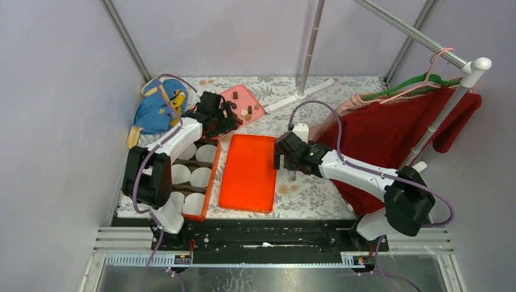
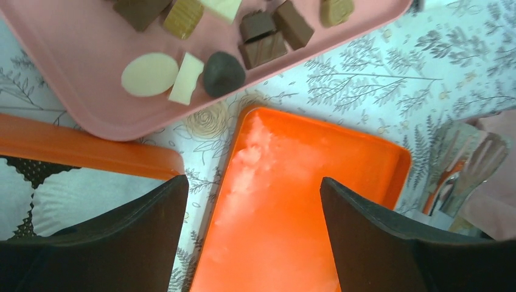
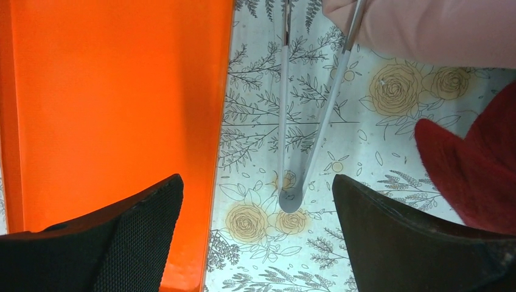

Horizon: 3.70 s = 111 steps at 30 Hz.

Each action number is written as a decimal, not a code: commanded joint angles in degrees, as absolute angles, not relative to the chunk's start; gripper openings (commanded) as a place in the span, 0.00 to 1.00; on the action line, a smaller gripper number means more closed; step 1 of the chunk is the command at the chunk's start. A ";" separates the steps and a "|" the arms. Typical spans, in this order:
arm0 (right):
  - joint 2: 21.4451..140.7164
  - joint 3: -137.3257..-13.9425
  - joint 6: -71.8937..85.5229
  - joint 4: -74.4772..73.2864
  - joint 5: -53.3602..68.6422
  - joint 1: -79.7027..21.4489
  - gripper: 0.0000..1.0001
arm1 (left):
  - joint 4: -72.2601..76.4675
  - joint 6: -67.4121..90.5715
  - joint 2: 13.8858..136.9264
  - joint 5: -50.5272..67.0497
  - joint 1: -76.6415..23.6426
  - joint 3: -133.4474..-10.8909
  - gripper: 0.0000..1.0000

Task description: Pack the chocolate

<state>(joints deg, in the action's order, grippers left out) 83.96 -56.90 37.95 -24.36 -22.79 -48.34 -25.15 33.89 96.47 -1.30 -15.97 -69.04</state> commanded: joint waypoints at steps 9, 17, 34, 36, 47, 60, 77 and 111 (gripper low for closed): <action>89.22 -53.52 42.33 -18.37 -25.05 -41.30 0.88 | -29.03 30.02 78.84 3.56 -15.04 -69.71 0.91; 96.20 -55.29 39.97 -13.61 -23.68 -39.20 0.78 | -32.02 30.44 67.43 4.56 -14.83 -64.36 0.94; 94.22 -49.77 14.25 -7.67 -12.59 -39.42 0.46 | -33.53 30.30 66.06 2.60 -14.78 -61.55 0.95; 92.15 -47.99 11.77 -7.39 -10.97 -39.39 0.47 | -33.45 30.60 66.09 2.65 -14.76 -61.02 0.95; 87.54 -48.16 13.40 -4.32 -10.41 -39.38 0.47 | -33.15 30.64 65.69 2.45 -14.77 -60.62 0.96; 86.57 -56.39 14.33 -6.52 -17.64 -39.25 0.44 | -33.98 30.23 64.32 1.36 -14.77 -59.85 0.97; 91.93 -53.74 15.73 -5.30 -14.06 -38.15 0.74 | -33.91 30.10 64.55 2.43 -14.76 -59.39 0.97; 92.12 -60.48 23.13 -13.45 -9.93 -23.16 0.89 | -34.00 30.44 64.84 2.89 -14.77 -60.20 0.98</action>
